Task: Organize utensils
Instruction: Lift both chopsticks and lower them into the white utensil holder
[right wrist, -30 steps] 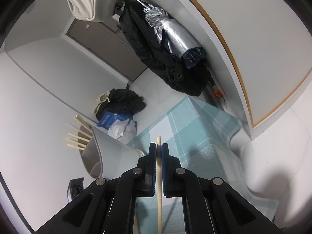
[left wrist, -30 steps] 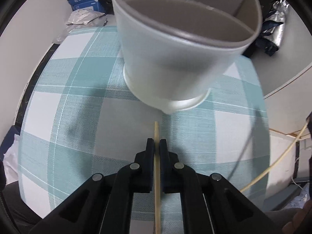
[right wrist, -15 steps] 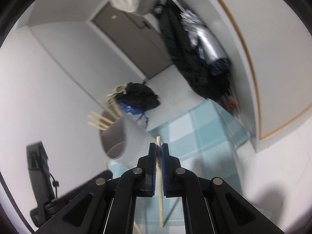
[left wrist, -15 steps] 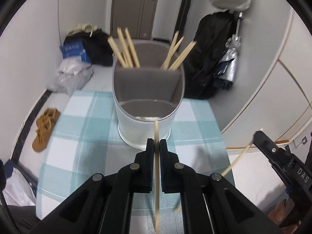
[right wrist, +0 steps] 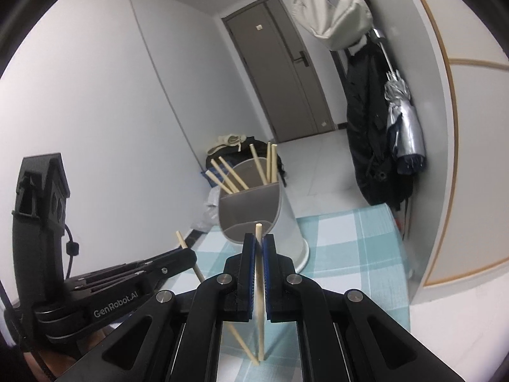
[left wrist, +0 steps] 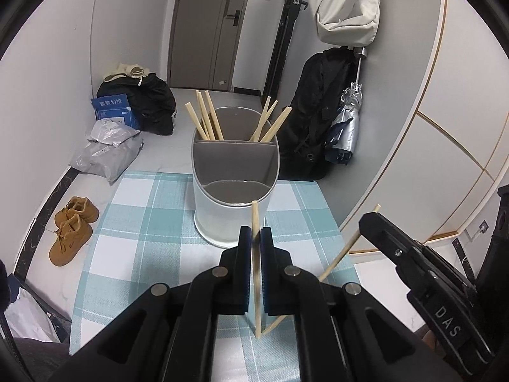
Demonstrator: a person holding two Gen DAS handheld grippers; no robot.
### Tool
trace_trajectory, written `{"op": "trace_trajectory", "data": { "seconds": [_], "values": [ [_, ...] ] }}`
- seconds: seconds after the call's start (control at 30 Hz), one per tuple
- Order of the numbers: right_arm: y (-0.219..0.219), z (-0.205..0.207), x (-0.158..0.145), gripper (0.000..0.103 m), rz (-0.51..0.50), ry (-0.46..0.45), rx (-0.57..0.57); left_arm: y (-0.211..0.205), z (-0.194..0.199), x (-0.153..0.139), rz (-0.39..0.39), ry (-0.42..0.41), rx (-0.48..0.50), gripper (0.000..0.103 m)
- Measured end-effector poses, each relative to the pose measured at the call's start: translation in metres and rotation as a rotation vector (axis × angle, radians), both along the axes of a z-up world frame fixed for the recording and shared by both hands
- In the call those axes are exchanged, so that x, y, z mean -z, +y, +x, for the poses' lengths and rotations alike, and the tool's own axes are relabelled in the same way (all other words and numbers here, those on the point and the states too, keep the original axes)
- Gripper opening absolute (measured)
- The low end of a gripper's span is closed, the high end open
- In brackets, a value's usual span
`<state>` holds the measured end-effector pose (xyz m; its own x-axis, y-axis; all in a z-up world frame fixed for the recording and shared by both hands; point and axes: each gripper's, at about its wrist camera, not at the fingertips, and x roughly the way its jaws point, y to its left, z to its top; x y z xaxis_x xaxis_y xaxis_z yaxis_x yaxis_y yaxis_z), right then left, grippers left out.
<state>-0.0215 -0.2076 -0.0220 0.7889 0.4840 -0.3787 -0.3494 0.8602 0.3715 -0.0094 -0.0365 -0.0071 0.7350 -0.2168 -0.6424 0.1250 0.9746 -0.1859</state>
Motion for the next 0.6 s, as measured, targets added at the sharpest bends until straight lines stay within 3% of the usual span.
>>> {"op": "trace_trajectory", "data": {
  "seconds": [0.6],
  "values": [
    [0.012,-0.017,-0.014,0.004,-0.071,-0.028,0.016,0.011,-0.01,-0.017,-0.047,0.004,0.065,0.001]
  ]
}}
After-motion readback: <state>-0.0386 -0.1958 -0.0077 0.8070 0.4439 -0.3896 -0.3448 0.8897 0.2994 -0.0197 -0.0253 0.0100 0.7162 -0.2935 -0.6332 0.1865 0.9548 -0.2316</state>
